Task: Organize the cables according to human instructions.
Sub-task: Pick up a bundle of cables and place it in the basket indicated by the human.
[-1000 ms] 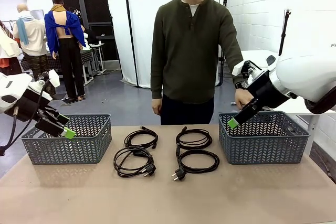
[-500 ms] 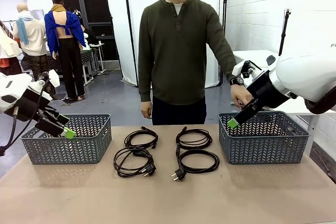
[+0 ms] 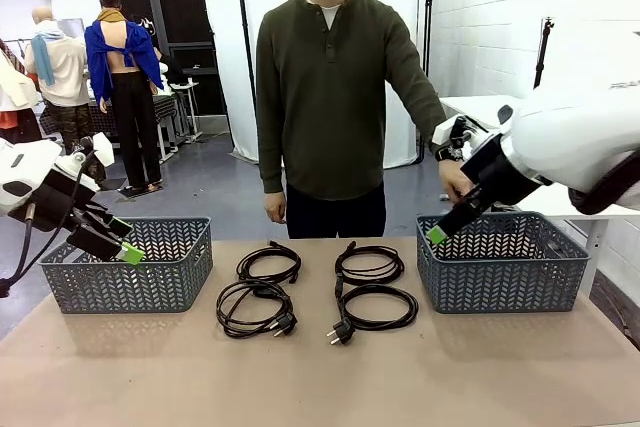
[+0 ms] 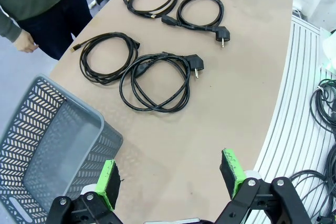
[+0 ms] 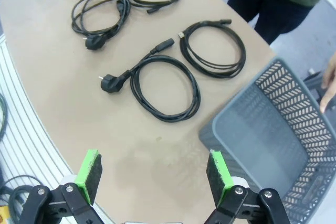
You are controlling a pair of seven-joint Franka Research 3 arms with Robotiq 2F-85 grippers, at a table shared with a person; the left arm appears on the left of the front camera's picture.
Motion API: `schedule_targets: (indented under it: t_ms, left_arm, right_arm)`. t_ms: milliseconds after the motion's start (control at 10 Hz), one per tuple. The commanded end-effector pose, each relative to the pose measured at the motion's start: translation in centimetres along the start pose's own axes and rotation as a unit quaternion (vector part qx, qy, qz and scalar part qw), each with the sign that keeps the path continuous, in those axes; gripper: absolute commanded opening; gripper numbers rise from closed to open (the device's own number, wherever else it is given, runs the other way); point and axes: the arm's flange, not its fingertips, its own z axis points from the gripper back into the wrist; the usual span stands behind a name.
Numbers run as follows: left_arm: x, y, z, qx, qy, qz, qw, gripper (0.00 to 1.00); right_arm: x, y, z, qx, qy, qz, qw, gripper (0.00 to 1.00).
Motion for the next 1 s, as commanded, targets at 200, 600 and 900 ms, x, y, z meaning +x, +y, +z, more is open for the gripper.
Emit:
schedule_targets:
  t_ms: [200,600,900]
  left_arm:
    - [-0.2,0.2,-0.1,-0.007,-0.004,0.0,1.0,1.0]
    - [-0.2,0.2,-0.1,-0.007,-0.004,0.0,1.0,1.0]
    - [-0.2,0.2,-0.1,-0.007,-0.004,0.0,1.0,1.0]
  right_arm:
    - [6.1,1.0,-3.8,-0.019,0.069,-0.07,0.995,1.0]
    - [8.9,2.0,-10.4,-0.036,0.119,-0.128,0.984,1.0]
    - [9.2,2.4,-13.8,-0.046,0.156,-0.148,0.976,1.0]
